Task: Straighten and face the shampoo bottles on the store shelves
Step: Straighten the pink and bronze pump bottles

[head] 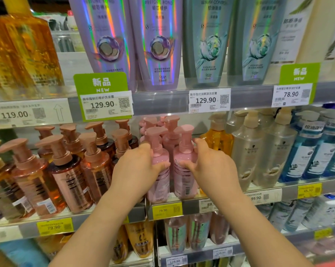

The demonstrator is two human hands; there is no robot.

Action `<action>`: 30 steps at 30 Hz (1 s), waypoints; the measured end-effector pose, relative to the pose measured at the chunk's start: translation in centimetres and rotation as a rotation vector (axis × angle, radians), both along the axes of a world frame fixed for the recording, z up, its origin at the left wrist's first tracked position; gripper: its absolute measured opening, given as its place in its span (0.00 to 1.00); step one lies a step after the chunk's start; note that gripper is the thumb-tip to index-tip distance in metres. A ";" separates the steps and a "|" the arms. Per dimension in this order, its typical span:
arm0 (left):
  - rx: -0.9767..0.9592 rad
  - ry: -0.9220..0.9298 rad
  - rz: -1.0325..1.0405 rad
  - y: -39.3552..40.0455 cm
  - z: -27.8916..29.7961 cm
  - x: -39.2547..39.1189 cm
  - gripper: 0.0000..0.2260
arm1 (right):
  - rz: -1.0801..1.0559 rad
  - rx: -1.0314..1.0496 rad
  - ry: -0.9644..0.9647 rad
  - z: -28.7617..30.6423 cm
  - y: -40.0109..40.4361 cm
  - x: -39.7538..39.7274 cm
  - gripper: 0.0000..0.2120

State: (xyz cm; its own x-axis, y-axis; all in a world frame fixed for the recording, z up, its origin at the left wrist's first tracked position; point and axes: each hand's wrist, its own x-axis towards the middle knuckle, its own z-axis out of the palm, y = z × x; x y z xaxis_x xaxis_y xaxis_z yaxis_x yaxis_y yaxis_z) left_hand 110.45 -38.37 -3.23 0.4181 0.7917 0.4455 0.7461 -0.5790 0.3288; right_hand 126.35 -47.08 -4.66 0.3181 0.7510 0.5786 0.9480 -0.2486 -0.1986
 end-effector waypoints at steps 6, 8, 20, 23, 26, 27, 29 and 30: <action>-0.047 0.022 -0.058 0.3 0.0 -0.1 0.17 | 0.008 0.157 0.165 -1.2 0.2 -0.4 0.29; -0.030 0.022 -0.038 0.2 0.2 0.0 0.18 | 0.007 0.122 0.195 -0.6 0.1 0.2 0.34; -0.047 0.036 0.007 0.4 1.0 0.2 0.22 | 0.106 -0.100 0.058 -0.1 0.9 1.4 0.35; -0.091 0.015 -0.027 0.6 1.0 -0.1 0.19 | -0.035 -0.005 0.062 -0.6 0.5 0.1 0.38; -0.097 -0.010 -0.040 0.3 0.7 0.0 0.18 | -0.066 0.064 0.075 -0.8 0.1 -0.6 0.38; -0.084 -0.018 -0.028 0.2 0.6 0.1 0.18 | -0.043 0.057 0.118 -0.6 0.0 -0.3 0.39; -0.027 -0.013 0.026 -0.1 0.4 0.3 0.23 | 0.037 -0.008 0.188 0.1 -0.1 0.5 0.41; 0.001 0.002 0.057 -0.2 0.4 0.4 0.27 | 0.083 -0.045 0.187 0.4 -0.1 0.8 0.40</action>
